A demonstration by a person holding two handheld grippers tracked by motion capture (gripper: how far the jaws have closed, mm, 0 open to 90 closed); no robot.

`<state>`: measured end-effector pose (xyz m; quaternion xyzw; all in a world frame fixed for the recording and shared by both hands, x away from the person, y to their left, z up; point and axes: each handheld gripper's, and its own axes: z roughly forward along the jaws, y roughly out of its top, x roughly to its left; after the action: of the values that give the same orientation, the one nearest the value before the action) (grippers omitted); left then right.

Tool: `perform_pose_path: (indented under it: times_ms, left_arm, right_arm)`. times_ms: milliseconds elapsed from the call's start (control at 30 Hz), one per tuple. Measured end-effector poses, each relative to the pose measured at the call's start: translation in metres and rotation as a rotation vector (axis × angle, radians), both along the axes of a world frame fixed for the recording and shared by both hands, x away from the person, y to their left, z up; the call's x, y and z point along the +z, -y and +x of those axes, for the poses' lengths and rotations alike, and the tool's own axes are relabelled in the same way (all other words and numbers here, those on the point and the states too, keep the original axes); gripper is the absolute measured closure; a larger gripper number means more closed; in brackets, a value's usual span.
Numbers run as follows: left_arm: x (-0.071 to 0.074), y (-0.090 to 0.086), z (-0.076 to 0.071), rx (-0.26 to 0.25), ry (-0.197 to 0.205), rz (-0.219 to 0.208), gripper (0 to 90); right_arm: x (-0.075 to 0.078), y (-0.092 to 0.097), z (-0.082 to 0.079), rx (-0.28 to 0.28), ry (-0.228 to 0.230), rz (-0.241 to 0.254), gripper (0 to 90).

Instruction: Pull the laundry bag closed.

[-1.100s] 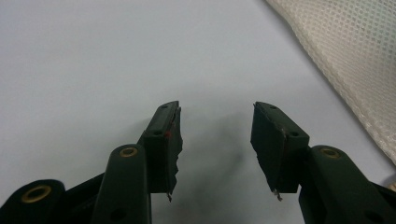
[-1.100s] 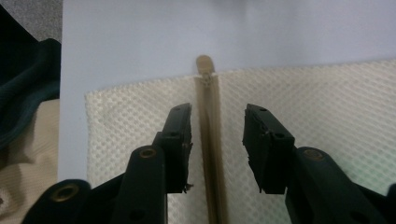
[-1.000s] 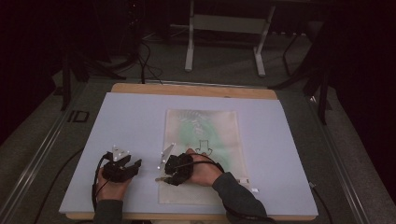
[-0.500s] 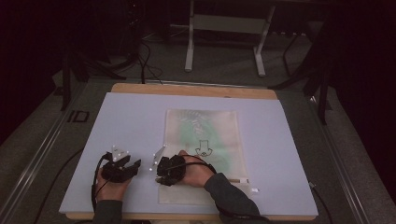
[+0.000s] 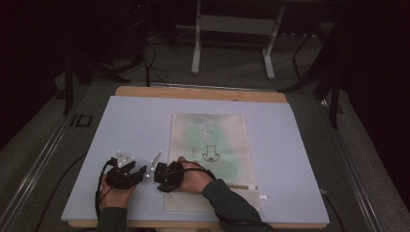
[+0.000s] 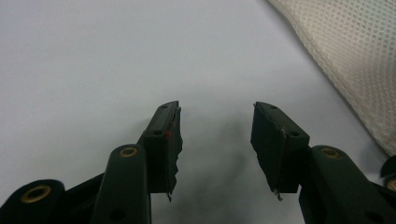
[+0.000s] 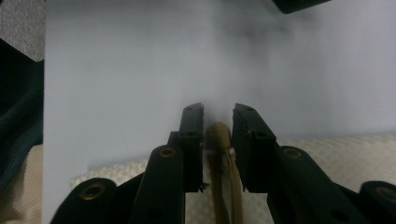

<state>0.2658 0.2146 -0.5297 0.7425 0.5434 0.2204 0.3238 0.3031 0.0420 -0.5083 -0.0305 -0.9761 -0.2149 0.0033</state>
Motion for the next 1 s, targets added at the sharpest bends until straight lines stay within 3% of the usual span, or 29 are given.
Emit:
perform_pose_path:
  times_ms: [333, 667, 800, 1000]
  left_arm:
    - [0.0, 0.0, 0.0, -0.004, -0.003, 0.004, 51.8]
    - [0.0, 0.001, 0.0, -0.004, 0.0, 0.002, 51.7]
    - [0.0, 0.002, 0.0, -0.006, 0.003, 0.003, 51.4]
    - [0.001, 0.004, -0.001, -0.016, 0.002, -0.005, 51.7]
  right_arm:
    - [0.0, 0.0, -0.004, 0.04, 0.027, -0.03, 80.6]
    - [0.009, 0.006, -0.002, 0.019, 0.021, 0.044, 80.6]
    - [0.015, 0.018, -0.003, 0.01, 0.021, 0.087, 80.5]
    - [0.017, 0.033, -0.004, 0.01, 0.01, 0.088, 80.3]
